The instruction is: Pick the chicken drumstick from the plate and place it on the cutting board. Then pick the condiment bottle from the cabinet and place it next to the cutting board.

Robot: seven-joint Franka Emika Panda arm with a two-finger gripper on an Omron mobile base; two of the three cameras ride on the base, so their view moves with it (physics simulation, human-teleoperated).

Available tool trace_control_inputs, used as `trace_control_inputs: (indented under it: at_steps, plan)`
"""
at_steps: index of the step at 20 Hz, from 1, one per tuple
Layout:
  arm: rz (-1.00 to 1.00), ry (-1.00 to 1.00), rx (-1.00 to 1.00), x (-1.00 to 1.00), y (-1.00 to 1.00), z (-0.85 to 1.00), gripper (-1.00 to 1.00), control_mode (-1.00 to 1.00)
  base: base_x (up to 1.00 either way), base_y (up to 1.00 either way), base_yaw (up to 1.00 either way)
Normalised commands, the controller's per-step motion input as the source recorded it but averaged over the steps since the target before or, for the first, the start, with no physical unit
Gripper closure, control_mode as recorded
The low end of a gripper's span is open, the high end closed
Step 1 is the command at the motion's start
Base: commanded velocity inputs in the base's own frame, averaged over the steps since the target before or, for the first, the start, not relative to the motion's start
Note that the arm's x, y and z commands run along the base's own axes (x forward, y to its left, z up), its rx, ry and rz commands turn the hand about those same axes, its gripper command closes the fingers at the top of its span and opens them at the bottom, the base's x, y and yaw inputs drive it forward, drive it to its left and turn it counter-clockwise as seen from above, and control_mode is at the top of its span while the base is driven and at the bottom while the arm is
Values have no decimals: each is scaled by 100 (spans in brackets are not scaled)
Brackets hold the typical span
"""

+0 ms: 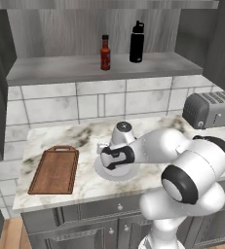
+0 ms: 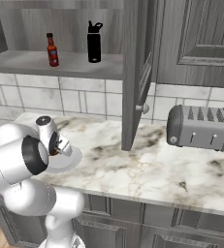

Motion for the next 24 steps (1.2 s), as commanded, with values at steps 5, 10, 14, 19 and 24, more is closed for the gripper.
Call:
trace_control_inputs:
  at_steps: [5, 10, 14, 19, 24]
  plan:
    - [0, 0, 0, 0, 19, 10, 100, -100, 0, 0, 0]
    - [0, 0, 0, 0, 22, 6, 100, -100, 0, 0, 0]
    - [0, 0, 0, 0, 24, 3, 100, -100, 0, 0, 0]
    - [0, 0, 0, 0, 25, 3, 100, -100, 0, 0, 0]
    - [0, 0, 0, 0, 27, 2, 100, -100, 0, 0, 0]
